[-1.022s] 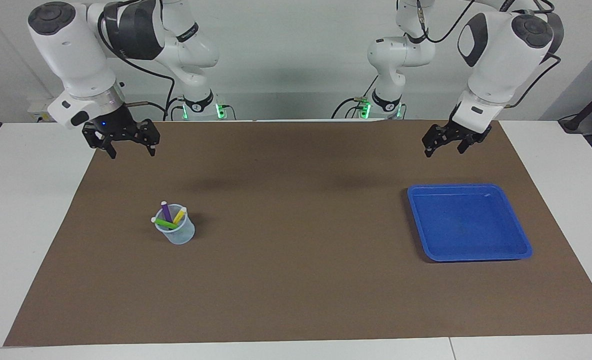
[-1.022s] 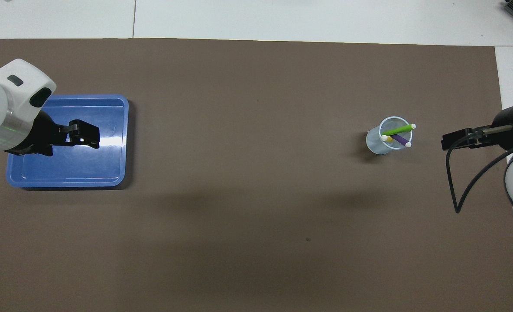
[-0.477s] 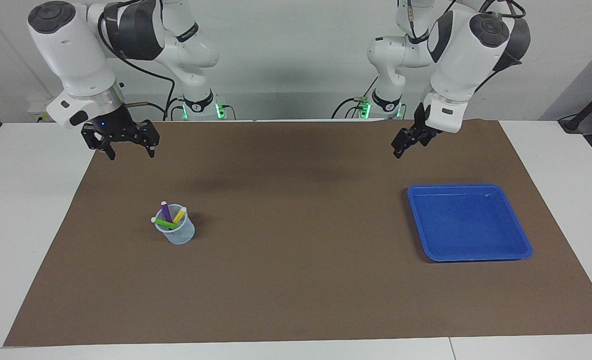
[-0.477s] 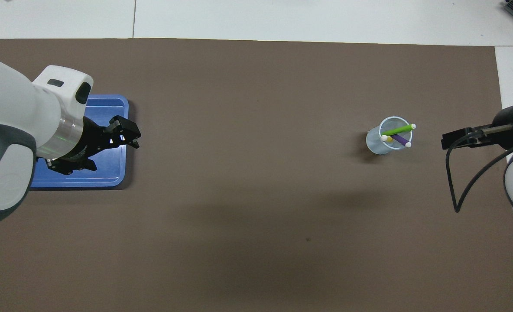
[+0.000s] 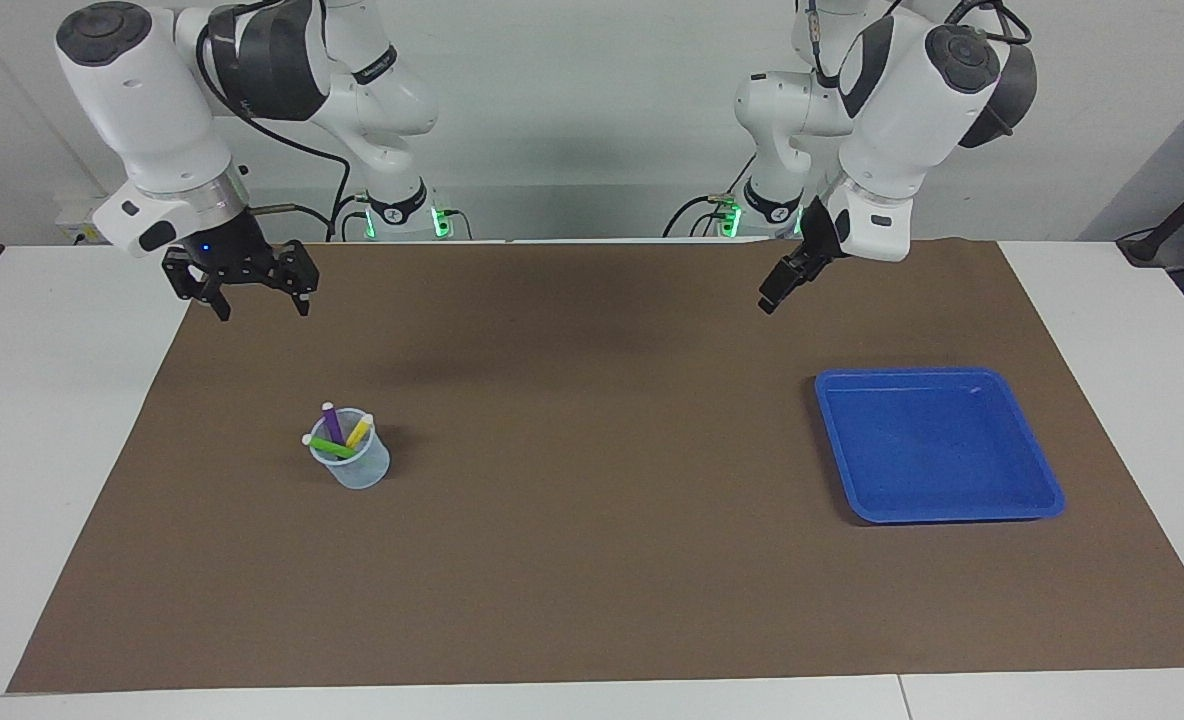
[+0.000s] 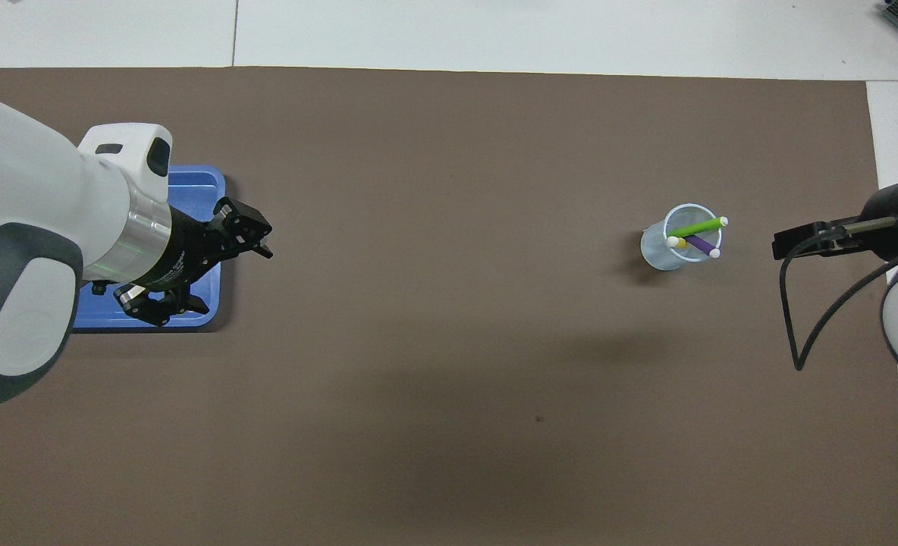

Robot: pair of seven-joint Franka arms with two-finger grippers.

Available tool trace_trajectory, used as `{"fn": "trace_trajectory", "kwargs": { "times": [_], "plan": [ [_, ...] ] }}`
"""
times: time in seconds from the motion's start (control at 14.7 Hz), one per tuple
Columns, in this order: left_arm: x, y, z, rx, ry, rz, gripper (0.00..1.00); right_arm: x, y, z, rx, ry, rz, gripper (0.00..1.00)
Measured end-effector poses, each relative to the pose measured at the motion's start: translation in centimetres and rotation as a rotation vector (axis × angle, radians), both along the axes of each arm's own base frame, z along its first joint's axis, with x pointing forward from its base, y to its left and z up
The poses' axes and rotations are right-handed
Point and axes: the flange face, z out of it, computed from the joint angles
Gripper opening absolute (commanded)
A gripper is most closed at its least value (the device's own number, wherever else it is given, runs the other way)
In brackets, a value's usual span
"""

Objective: Right arm passes pens to left for tray arrangement
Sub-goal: 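Raise the left gripper from the tray while the right gripper reaches the cup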

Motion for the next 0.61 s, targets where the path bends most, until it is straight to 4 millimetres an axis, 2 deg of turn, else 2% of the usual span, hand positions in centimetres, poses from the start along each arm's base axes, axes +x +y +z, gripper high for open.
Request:
{"fn": "trace_trajectory", "kwargs": {
  "times": [0.27, 0.61],
  "plan": [
    [-1.3, -3.8, 0.2, 0.008, 0.013, 0.128, 1.0, 0.0, 0.5, -0.6, 0.0, 0.006, 0.009, 1.0],
    [-0.7, -5.0, 0.2, -0.046, -0.016, 0.366, 1.0, -0.2, 0.8, -1.4, 0.001, 0.021, 0.117, 1.0]
  ]
}}
